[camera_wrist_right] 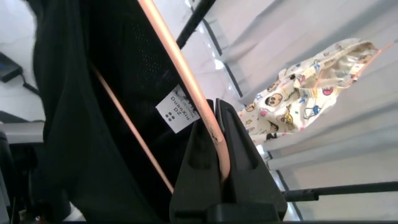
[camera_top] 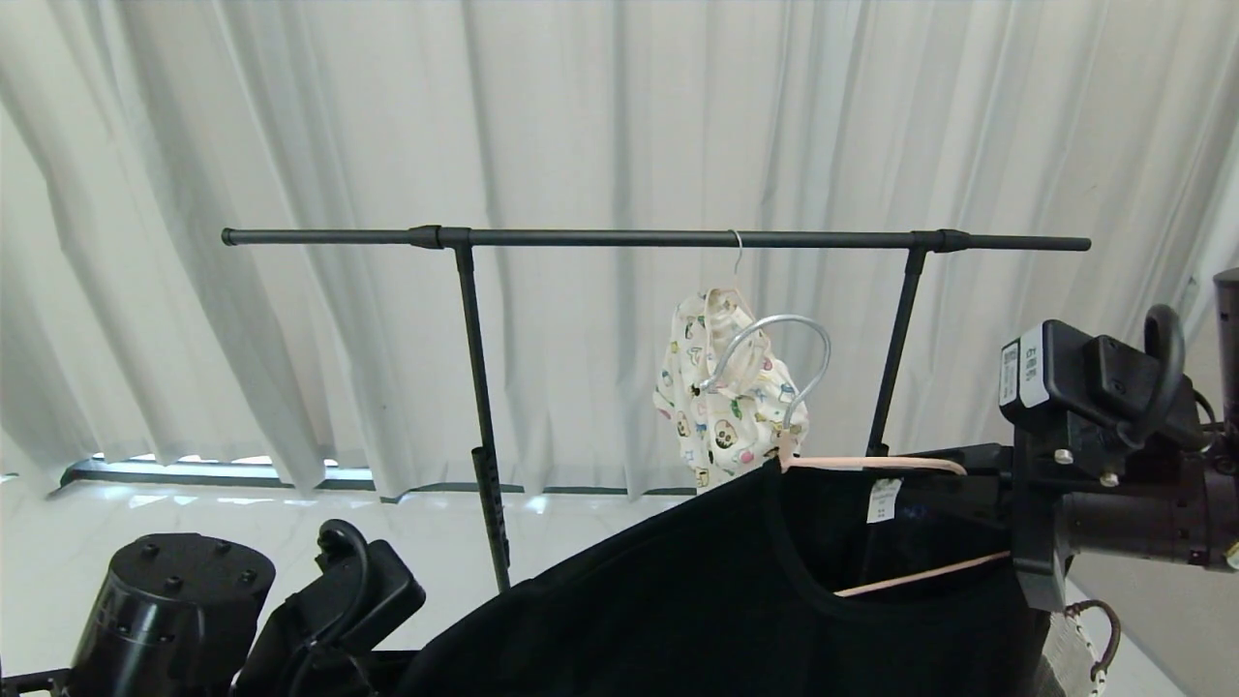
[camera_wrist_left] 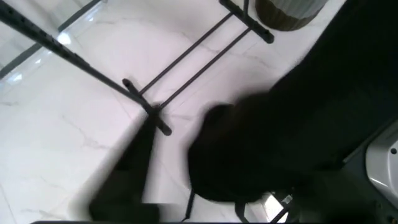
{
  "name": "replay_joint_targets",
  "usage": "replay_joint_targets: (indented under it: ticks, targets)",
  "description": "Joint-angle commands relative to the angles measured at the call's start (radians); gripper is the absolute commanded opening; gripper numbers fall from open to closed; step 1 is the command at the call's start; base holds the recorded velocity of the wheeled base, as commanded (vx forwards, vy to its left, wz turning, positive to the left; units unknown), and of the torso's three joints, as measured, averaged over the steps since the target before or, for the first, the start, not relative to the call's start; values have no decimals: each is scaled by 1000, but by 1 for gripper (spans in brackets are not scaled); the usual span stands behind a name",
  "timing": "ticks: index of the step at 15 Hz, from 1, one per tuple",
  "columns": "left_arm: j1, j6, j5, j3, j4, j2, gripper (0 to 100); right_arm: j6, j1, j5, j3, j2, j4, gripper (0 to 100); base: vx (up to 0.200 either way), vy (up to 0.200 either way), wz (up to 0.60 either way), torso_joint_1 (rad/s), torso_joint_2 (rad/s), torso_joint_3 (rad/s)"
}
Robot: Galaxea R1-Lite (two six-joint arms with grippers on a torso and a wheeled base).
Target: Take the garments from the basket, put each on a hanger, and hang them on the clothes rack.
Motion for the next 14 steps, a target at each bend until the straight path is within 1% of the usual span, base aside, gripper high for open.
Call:
replay_joint_targets:
  ticks: [1,3,5,7,11,12,14]
  targets:
    - [54,0,1,-2,0,13,0,6,-20,0,1,-5,-3,0,0,0,0,0,0,0]
    - [172,6,1,-8,-2,19,0,7,-69,0,-1,-19,-3,0,0,0,0,0,0,0]
    - [241,6,1,-10,-3,21,0,32,-99,0,-1,-33,-3,0,0,0,0,0,0,0]
    - [238,6,1,-11,-3,18,0,63,-99,0,-1,-45,-3,0,0,0,0,0,0,0]
    - [204,4,0,-42,-3,5,0,63,-100,-1,-1,-46,-3,0,0,0,0,0,0,0]
    - [204,3,0,-51,-3,2,100,64,-102,-4,1,-50,-3,0,0,0,0,0,0,0]
    - [204,-4,-3,-53,-3,-30,100,63,-135,-12,2,-53,-2,0,0,0,0,0,0,0]
